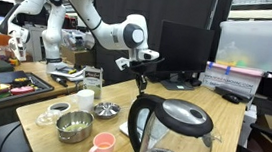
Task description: Move the glass container to the right
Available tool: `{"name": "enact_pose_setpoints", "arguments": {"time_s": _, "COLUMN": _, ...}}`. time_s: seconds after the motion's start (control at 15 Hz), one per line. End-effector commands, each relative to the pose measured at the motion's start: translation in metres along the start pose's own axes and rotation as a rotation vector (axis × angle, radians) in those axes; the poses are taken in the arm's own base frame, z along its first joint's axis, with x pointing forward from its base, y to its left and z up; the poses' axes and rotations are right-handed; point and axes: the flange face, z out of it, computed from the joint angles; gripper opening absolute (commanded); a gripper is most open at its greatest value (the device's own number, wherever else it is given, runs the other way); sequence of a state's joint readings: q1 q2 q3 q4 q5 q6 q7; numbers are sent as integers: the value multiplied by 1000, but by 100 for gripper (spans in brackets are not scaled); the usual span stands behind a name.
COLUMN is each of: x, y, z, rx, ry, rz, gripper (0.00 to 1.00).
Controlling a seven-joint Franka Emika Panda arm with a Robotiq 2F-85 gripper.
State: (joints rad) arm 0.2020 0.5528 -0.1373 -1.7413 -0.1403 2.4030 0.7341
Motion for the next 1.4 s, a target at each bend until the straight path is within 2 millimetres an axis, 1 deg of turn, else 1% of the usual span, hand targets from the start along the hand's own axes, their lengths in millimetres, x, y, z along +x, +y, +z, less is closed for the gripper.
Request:
{"name": "enact_pose_setpoints", "arguments": {"time_s": 0.0, "x": -9, "y": 10, "z": 1, "rx": 13, "ry": -10, "rz": 34, "gripper": 1}}
{"name": "enact_pose_setpoints", "arguments": {"time_s": 0.2, "x": -14, "y": 13, "z": 8, "rx": 6, "ry": -27, "rz": 45, "gripper": 1}}
{"name": "enact_pose_setpoints", "arguments": {"time_s": 0.53, "x": -23, "y": 15, "z": 8, "rx": 18, "ry": -48, "rz": 40, "gripper": 1}}
{"name": "enact_pose_setpoints", "arguments": {"time_s": 0.73, "x": -35, "y": 16, "z": 5, "rx": 26, "ry": -63, "rz": 32, "gripper": 1}}
{"name": "enact_pose_setpoints", "arguments": {"time_s": 1.0, "x": -54, "y": 23, "z": 3, "rx": 29, "ry": -90, "rz": 34, "gripper": 1}}
{"name": "enact_pose_setpoints", "arguments": {"time_s": 1.13, "x": -57, "y": 28, "z": 5, "rx": 27, "ry": -96, "rz": 44, "gripper": 1}}
{"name": "enact_pose_setpoints", "arguments": {"time_s": 1.33, "x": -53, "y": 35, "z": 5, "rx": 29, "ry": -82, "rz": 66, "gripper": 1}}
